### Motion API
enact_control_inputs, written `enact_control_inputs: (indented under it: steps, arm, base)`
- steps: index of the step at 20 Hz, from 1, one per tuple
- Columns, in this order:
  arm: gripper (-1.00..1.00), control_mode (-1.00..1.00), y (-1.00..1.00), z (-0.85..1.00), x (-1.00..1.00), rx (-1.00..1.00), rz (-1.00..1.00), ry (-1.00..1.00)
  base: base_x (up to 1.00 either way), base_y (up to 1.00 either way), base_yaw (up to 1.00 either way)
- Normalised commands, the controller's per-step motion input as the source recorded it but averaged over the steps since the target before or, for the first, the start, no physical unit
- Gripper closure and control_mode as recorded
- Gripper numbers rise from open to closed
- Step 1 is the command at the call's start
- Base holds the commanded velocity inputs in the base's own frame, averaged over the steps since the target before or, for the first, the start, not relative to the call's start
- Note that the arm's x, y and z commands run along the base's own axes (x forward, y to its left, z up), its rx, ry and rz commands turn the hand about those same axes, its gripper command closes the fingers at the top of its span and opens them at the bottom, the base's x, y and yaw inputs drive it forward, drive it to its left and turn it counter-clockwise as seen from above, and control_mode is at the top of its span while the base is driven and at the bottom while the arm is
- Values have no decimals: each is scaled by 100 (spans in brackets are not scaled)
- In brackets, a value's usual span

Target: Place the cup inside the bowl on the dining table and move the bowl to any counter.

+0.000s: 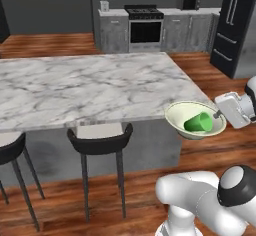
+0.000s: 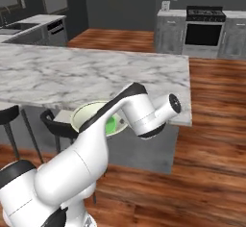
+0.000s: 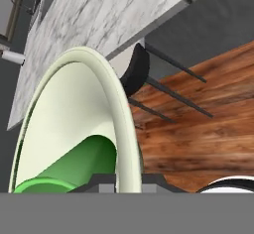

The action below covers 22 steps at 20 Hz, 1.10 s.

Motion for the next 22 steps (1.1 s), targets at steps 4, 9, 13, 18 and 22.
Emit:
enact_control_inputs:
  steps: [4,9,13,18,22]
  arm:
    - [100,100,0,0,0,0,0,0]
    - [100,100,0,0,0,0,0,0]
    - [100,100,0,0,0,0,0,0]
    - [100,100,0,0,0,0,0,0]
    - [100,100,0,0,0,0,0,0]
  base:
    - [6,-100,8]
    - [7,-100,8]
    - [16,-100,8]
    - [17,-100,7]
    - [21,-100,8]
